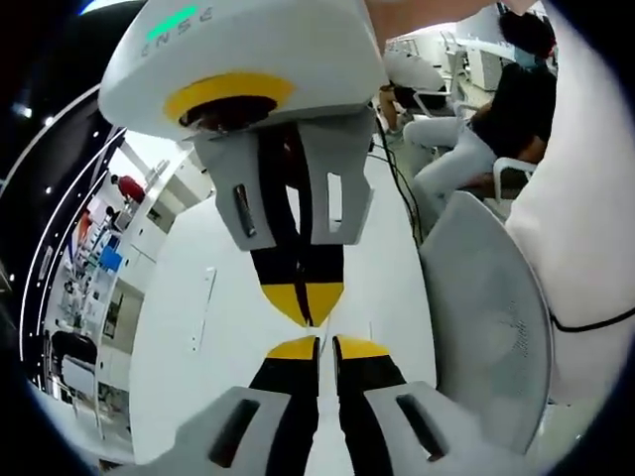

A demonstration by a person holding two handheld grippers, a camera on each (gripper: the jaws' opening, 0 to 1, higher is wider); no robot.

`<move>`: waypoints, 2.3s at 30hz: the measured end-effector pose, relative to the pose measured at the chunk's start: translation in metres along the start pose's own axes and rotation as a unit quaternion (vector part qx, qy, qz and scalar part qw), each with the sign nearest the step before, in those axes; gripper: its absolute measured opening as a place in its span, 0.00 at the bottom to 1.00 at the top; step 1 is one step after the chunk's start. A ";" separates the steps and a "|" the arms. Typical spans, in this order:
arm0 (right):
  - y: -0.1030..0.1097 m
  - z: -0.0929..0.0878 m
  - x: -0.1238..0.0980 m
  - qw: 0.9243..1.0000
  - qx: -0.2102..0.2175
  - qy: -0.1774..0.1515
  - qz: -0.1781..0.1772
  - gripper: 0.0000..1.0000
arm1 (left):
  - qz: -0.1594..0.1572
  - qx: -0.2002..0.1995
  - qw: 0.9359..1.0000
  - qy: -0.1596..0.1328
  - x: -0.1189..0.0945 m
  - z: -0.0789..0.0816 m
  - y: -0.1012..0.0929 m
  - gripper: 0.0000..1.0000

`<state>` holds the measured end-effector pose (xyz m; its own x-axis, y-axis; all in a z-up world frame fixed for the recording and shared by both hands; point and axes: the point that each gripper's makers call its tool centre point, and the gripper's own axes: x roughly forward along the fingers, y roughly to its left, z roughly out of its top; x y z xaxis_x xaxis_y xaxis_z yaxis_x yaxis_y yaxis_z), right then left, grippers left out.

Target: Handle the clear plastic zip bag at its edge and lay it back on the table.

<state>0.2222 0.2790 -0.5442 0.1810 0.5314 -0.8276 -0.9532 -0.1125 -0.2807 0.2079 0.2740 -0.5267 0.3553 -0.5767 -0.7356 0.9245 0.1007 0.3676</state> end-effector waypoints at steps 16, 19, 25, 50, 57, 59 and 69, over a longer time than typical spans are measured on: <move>-0.002 0.002 -0.001 1.000 0.004 0.003 -0.005 0.00 | -0.013 -0.001 1.000 0.010 0.001 -0.001 -0.012 0.00; -0.001 0.002 -0.001 1.000 0.006 0.004 -0.006 0.00 | -0.013 0.001 1.000 0.012 0.002 -0.003 -0.013 0.00; 0.000 0.002 -0.001 1.000 0.010 0.005 -0.007 0.00 | -0.015 -0.003 1.000 0.012 0.002 -0.004 -0.013 0.00; -0.007 -0.003 -0.004 0.999 0.034 0.015 -0.035 0.00 | -0.044 -0.011 0.999 -0.002 0.003 0.000 -0.040 0.00; -0.012 -0.006 -0.006 0.998 0.042 0.019 -0.048 0.00 | -0.052 -0.018 0.998 -0.007 0.004 0.000 -0.045 0.00; -0.013 -0.006 -0.007 0.997 0.046 0.020 -0.052 0.00 | -0.054 -0.019 0.998 -0.008 0.004 -0.001 -0.046 0.00; -0.020 -0.009 -0.010 0.996 0.058 0.023 -0.069 0.00 | -0.062 -0.026 0.998 -0.015 0.004 0.000 -0.055 0.00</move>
<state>0.2418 0.2690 -0.5347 0.3204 0.4952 -0.8075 -0.9396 0.0579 -0.3373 0.1590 0.2659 -0.5501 0.2351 -0.6107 -0.7562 0.9671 0.0692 0.2448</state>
